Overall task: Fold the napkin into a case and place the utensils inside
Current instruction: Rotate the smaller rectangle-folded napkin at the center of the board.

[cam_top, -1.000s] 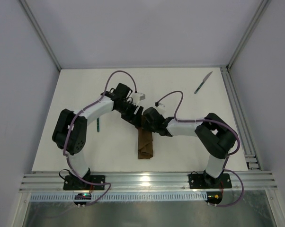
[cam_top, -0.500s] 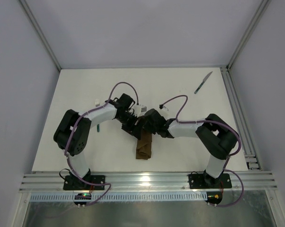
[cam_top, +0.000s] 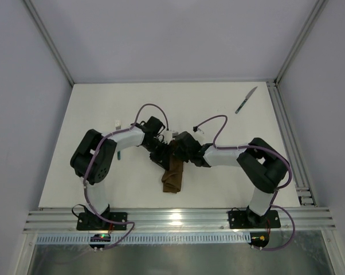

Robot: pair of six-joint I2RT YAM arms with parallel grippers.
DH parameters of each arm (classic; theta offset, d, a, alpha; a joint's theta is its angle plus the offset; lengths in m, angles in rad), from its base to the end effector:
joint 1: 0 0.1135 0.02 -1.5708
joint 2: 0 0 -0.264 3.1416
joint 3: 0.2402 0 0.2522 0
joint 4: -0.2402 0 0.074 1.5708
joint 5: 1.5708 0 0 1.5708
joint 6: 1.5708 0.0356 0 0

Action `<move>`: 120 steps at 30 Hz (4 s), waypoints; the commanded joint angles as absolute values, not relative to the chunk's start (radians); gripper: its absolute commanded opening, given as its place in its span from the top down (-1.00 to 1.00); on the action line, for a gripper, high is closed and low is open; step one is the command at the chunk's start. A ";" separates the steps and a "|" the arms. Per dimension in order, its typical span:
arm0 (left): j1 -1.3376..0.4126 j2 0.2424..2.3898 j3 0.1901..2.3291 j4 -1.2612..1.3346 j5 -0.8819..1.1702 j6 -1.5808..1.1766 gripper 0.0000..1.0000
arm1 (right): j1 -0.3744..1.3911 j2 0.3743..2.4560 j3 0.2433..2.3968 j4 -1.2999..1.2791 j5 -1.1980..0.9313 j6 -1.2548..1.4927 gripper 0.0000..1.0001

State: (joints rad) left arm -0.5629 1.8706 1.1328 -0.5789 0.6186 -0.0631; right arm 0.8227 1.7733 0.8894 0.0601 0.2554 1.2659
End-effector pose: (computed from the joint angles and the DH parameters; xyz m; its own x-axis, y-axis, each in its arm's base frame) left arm 0.2812 -0.2018 0.1456 -0.8521 0.4769 -0.2155 0.5053 0.6425 -0.5760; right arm 0.2437 0.2493 0.1412 -0.7149 0.5864 -0.3808 0.2983 0.7484 0.5925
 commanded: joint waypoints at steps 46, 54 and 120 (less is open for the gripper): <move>-0.801 2.068 1.513 -1.319 0.427 1.112 1.00 | 0.317 1.410 0.506 0.230 -0.695 0.474 -0.33; -0.807 2.068 1.494 -1.284 0.422 1.094 1.00 | 0.403 1.512 0.502 0.298 -0.678 0.472 -0.38; -0.732 1.997 1.482 -1.095 0.460 0.868 1.00 | 0.517 0.965 0.299 0.199 -0.500 0.347 -0.32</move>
